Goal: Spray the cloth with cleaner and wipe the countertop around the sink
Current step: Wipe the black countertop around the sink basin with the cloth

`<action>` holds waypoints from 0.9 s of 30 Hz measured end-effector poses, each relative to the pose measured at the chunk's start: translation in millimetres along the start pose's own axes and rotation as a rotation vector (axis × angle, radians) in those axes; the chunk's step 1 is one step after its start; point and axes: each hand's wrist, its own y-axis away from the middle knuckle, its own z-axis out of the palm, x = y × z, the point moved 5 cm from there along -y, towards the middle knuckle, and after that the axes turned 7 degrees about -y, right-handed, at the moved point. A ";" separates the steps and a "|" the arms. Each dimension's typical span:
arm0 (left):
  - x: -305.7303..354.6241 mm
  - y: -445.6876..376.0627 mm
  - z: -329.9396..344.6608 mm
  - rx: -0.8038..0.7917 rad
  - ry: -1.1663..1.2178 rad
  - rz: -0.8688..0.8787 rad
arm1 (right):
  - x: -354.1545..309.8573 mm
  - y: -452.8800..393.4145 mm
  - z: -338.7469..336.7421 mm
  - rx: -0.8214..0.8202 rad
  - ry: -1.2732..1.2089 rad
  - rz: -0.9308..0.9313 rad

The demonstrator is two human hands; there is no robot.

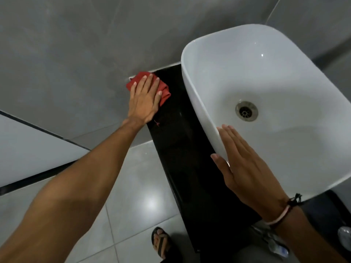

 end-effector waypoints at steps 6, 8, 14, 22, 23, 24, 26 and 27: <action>69.7 115.2 1.4 -0.087 -0.037 0.499 | -3.6 1.0 -3.1 0.000 0.004 0.010; 71.2 106.2 4.2 -0.151 -0.024 0.540 | -4.5 0.2 -2.4 -0.004 0.006 0.007; 39.0 -22.8 -1.4 -0.192 -0.092 0.366 | -4.0 0.2 -4.9 0.013 0.034 0.012; -6.9 -19.0 0.3 -0.017 0.041 0.027 | -1.6 0.1 -4.3 -0.039 0.022 0.037; -6.6 -13.6 -1.9 -0.013 0.060 -0.014 | -1.0 -0.3 -3.9 -0.045 0.018 0.034; -6.9 -6.8 -3.3 -0.009 0.080 -0.059 | -0.3 -0.1 -2.7 -0.052 0.012 0.035; -5.5 11.9 -8.9 0.009 0.113 -0.158 | 0.8 1.0 -3.8 -0.061 -0.010 0.039; -3.6 22.8 -10.9 0.016 0.132 -0.209 | 1.6 0.1 -3.2 -0.068 -0.027 0.045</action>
